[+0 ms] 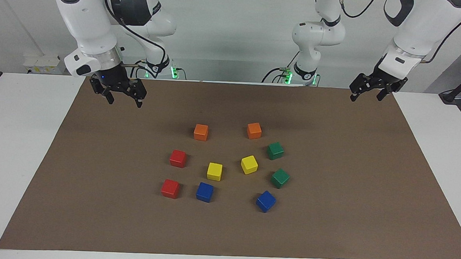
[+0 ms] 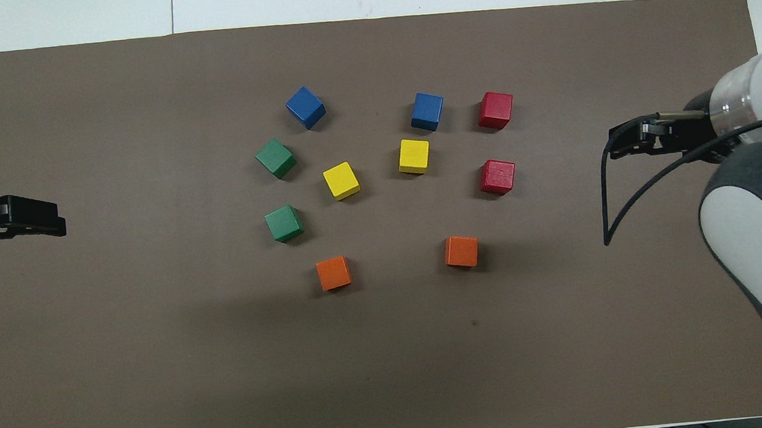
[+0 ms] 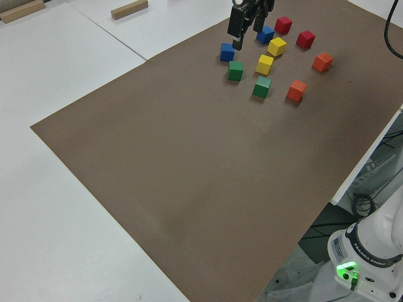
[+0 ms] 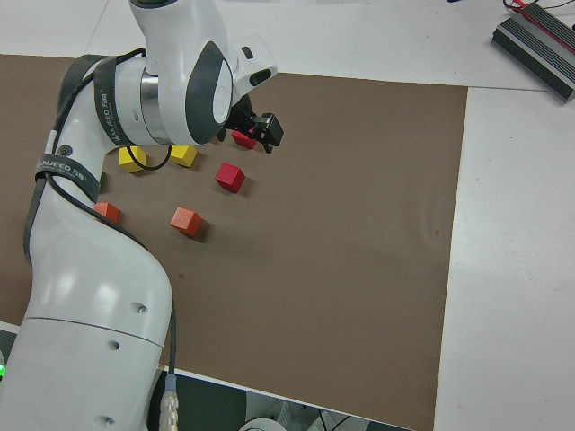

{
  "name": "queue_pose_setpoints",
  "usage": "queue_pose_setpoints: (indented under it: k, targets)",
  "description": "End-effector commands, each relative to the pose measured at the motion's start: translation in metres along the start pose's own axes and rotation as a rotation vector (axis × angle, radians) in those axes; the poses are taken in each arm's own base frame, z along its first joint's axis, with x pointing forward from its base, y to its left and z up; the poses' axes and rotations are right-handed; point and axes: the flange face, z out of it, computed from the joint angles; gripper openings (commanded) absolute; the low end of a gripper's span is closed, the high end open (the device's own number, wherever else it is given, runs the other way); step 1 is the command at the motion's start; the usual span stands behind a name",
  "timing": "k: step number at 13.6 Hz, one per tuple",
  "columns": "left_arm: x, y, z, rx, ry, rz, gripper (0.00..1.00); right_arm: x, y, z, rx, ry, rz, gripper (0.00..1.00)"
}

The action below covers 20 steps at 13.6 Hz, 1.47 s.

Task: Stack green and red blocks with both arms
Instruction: 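Reach the right gripper to a red cube while the left gripper reaches green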

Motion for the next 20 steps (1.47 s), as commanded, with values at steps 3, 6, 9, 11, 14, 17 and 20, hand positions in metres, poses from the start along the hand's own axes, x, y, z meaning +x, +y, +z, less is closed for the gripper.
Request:
queue_pose_setpoints:
  k: [3, 6, 9, 11, 14, 17, 20]
  targets:
    - [-0.017, 0.008, 0.01, -0.009, 0.003, 0.003, 1.0, 0.015, -0.06, 0.055, 0.005, 0.003, -0.008, 1.0]
    - [-0.042, 0.067, 0.054, -0.042, 0.053, -0.012, 1.0, 0.01, -0.109, 0.082, 0.008, 0.017, -0.013, 1.0]
    - [-0.056, 0.121, 0.096, -0.049, 0.061, -0.051, 1.0, 0.01, -0.131, 0.108, 0.013, 0.021, 0.006, 1.0]
    - [-0.065, 0.149, 0.125, -0.05, 0.059, -0.082, 1.0, 0.009, -0.131, 0.12, 0.013, 0.023, 0.006, 1.0]
    - [-0.077, 0.204, 0.185, -0.078, 0.08, -0.247, 1.0, 0.003, -0.137, 0.141, 0.015, 0.025, -0.006, 1.0]
    - [-0.067, 0.213, 0.212, -0.087, 0.084, -0.307, 1.0, -0.002, -0.135, 0.16, 0.019, 0.03, 0.0, 1.0]
    - [-0.052, 0.225, 0.249, -0.1, 0.103, -0.348, 1.0, -0.004, -0.125, 0.174, 0.017, 0.026, 0.015, 1.0]
